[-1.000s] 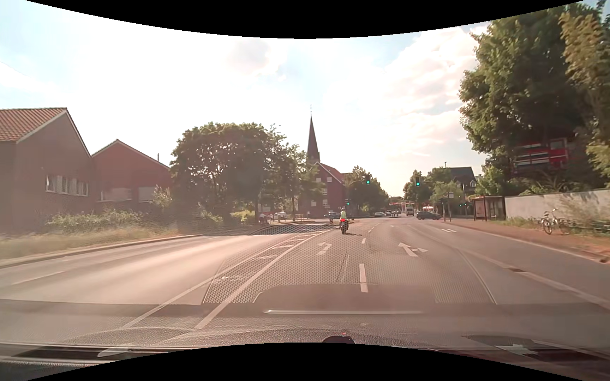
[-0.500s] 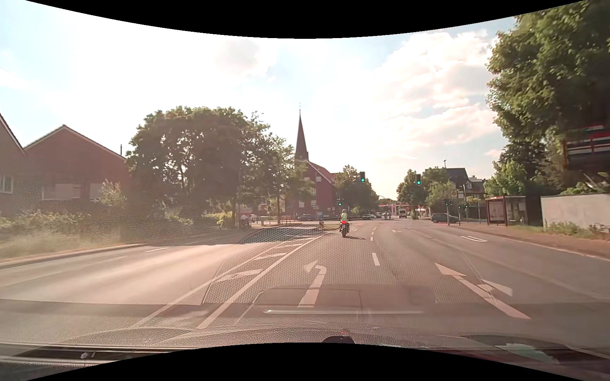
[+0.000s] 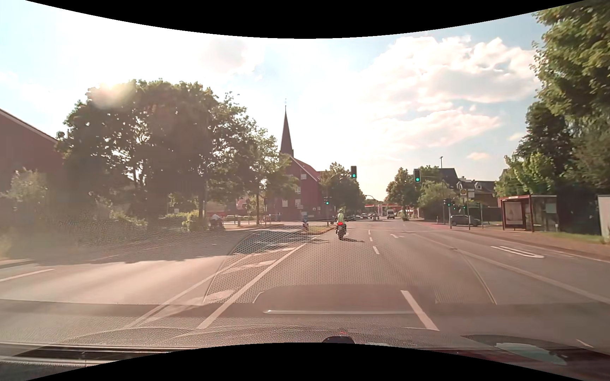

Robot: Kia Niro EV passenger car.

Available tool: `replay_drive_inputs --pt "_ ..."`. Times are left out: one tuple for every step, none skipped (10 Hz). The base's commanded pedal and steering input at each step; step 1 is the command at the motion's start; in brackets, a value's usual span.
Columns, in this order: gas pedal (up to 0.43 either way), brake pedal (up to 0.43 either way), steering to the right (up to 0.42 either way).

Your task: Follow the waypoints while adhering to traffic rules and regulations

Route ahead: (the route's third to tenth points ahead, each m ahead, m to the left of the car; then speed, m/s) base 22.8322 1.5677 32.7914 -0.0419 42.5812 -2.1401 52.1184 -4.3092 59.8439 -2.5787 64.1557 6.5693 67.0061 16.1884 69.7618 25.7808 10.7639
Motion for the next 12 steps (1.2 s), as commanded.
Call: replay_drive_inputs --pt "0.0 0.0 0.042" --pt "0.0 0.0 0.042" --pt "0.0 0.0 0.042" --pt "0.02 0.0 0.042" --pt "0.02 0.0 0.042" --pt "0.008 0.0 0.042" --pt "0.008 0.0 0.041" --pt "0.008 0.0 0.039" --pt "0.008 0.0 0.033" --pt "0.0 0.0 0.03" --pt "0.0 0.0 0.028" --pt "0.0 0.0 0.027"
